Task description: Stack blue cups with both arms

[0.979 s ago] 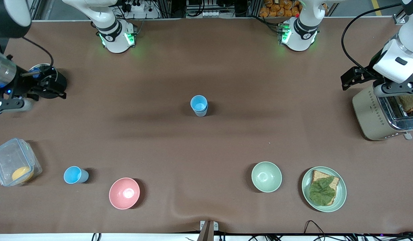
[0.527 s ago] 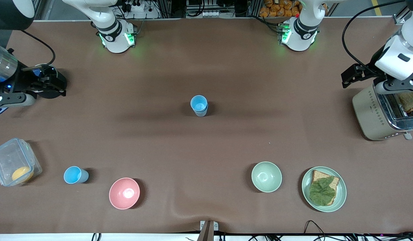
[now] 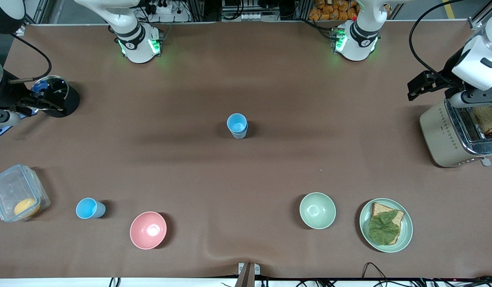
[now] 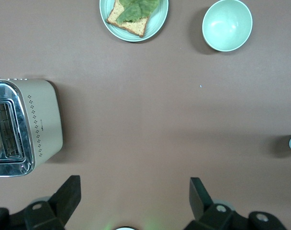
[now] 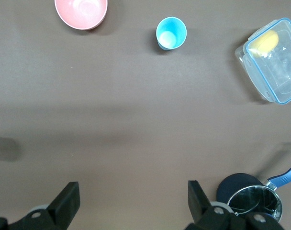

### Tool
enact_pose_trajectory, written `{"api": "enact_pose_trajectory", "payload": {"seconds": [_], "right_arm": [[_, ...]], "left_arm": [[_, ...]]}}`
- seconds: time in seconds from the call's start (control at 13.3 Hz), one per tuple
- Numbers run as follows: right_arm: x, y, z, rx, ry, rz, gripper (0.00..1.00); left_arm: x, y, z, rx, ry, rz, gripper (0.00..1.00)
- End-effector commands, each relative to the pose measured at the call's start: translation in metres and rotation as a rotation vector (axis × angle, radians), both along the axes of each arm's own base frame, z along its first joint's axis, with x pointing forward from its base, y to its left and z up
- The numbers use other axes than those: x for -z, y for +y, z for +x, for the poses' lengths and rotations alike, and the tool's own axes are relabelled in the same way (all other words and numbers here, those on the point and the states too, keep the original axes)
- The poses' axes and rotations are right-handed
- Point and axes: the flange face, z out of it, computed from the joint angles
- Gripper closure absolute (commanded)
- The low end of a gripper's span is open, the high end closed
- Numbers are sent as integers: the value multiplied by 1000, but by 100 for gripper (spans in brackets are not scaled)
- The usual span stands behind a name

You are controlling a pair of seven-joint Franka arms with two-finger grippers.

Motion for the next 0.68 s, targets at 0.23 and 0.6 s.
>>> {"api": "enact_pose_trajectory", "payload": {"seconds": [0.23, 0.6], "right_arm": [[-10, -6, -10, 24, 11, 14, 0], [-7, -5, -8, 26, 18, 14, 0]], "left_arm": [[-8, 2, -2, 10, 5, -16, 0], [-8, 1, -2, 12, 6, -18, 0]]}}
